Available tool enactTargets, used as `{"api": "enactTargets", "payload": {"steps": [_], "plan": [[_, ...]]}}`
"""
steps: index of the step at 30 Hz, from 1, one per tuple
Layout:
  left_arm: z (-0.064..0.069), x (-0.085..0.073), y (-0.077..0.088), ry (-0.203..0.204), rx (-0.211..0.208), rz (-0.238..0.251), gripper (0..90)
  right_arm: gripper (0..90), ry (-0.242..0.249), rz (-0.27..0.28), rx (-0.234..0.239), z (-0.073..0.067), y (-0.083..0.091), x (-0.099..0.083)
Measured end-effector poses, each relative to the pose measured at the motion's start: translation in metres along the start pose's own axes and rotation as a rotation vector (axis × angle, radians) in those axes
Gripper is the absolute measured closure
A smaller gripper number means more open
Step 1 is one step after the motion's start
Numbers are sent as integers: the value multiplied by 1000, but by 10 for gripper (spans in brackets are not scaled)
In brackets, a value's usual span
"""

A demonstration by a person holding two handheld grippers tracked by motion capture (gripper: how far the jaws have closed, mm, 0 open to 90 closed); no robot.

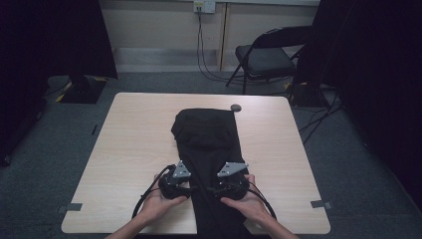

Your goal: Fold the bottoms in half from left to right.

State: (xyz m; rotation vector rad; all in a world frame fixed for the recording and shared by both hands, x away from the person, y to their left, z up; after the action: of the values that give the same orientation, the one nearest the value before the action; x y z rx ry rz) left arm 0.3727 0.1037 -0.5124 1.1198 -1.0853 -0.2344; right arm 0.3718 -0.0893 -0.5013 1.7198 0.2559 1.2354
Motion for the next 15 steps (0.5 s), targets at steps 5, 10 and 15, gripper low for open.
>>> {"api": "enactTargets", "payload": {"steps": [5, 10, 15], "plan": [[0, -2, 2, 6, 8, -4, 516, 900, -44, 31, -48, 15, 23, -14], [0, -3, 4, 6, 10, -15, 515, 900, -102, -41, -120, 31, 47, -51], [-2, -4, 6, 22, 35, -40, 501, 693, -162, -42, -164, 45, 60, -68]]}}
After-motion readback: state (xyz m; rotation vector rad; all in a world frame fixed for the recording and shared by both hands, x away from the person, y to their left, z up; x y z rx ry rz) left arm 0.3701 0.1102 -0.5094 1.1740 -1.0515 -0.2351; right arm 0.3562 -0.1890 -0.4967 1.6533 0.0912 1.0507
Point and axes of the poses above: each handheld gripper's, and its own axes: y roughly backward along the jaws, x roughly out of its top, z roughly to its right, the point moved 3 cm from there along -y, roughly forward along the jaws, and after that the axes turned 8 degrees about -z, right-handed, at the moved point
